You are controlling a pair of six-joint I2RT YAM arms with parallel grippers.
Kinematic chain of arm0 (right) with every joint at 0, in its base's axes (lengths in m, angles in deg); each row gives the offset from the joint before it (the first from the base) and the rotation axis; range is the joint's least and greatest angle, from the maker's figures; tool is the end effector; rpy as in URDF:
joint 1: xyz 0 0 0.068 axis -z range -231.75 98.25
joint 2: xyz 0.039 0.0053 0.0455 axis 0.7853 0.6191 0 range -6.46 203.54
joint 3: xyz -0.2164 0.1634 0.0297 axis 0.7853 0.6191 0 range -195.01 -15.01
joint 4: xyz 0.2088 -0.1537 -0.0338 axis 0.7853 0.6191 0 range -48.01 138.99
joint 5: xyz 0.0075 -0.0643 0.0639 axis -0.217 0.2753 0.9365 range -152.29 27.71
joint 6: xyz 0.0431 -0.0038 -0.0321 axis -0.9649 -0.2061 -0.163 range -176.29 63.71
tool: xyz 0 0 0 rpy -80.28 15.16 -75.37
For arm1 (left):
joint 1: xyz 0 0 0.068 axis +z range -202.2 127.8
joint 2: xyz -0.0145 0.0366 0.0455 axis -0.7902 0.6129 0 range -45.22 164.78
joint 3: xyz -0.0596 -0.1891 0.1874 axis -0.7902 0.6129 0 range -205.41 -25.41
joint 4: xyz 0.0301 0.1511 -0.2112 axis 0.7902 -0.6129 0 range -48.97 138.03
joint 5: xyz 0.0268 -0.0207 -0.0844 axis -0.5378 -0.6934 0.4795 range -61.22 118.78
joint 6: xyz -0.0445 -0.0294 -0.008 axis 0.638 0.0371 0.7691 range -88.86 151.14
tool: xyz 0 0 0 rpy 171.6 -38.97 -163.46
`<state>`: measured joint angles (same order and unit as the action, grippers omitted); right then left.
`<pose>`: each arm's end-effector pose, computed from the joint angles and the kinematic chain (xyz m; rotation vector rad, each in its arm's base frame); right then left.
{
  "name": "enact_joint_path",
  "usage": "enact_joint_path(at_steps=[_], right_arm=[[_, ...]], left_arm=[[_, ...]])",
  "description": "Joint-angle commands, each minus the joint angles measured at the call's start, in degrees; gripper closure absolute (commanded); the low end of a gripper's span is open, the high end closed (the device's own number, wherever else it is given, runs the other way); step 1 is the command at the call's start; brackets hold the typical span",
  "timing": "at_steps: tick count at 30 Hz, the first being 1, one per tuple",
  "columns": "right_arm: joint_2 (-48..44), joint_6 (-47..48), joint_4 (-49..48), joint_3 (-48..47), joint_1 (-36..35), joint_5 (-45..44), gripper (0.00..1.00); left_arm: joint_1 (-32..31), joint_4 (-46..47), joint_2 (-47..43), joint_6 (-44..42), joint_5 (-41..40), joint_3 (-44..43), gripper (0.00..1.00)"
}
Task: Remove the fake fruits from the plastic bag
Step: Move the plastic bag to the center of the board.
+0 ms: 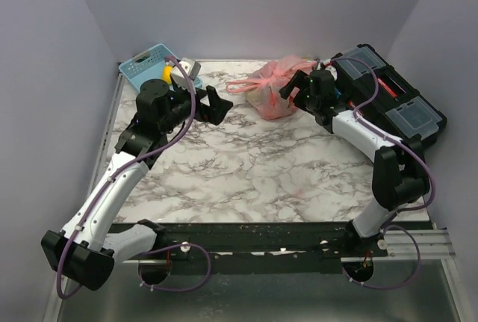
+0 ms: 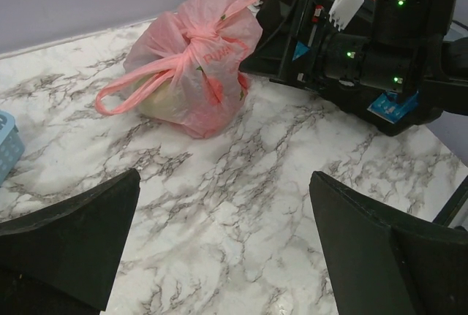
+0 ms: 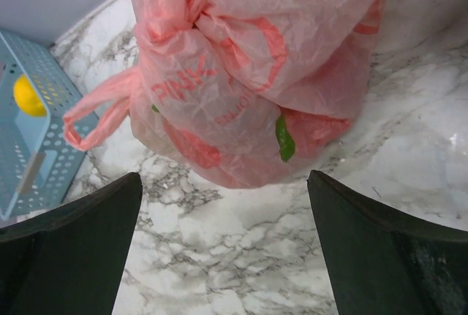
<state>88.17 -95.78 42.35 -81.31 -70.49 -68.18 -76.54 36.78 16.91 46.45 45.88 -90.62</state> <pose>0.3624 0.1191 0.2607 0.4429 2.0625 0.5133 0.2189 -0.1105 0.4047 0.3658 1.7297 -0.7632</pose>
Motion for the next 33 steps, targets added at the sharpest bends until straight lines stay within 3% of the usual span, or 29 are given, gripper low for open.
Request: enact_joint_path(at_steps=[1,6,13,17,22,33], right_arm=[[4.47,-4.35,-5.79,-4.8,0.18,-0.72,0.03],[9.89,-7.38,-5.72,-10.49,0.2,-3.86,0.05],[16.62,-7.51,-6.14,-16.96,0.2,-4.83,0.17],[19.45,-6.45,-5.61,-19.1,0.2,-1.73,0.31],[20.68,-6.5,-5.8,-17.69,0.24,-0.05,0.41],[19.12,-5.1,-13.93,-8.91,-0.71,12.99,0.83]], left_arm=[[2.63,2.64,0.17,2.84,6.03,-1.43,0.01],[3.68,3.49,2.01,5.19,9.71,-1.8,0.01],[3.82,4.04,4.14,6.9,12.88,-2.38,0.01],[3.86,4.13,4.48,7.55,13.19,-2.45,0.01],[3.86,4.21,4.54,8.33,13.44,-2.38,0.01],[3.86,4.51,6.61,9.12,13.68,-2.22,0.01]])
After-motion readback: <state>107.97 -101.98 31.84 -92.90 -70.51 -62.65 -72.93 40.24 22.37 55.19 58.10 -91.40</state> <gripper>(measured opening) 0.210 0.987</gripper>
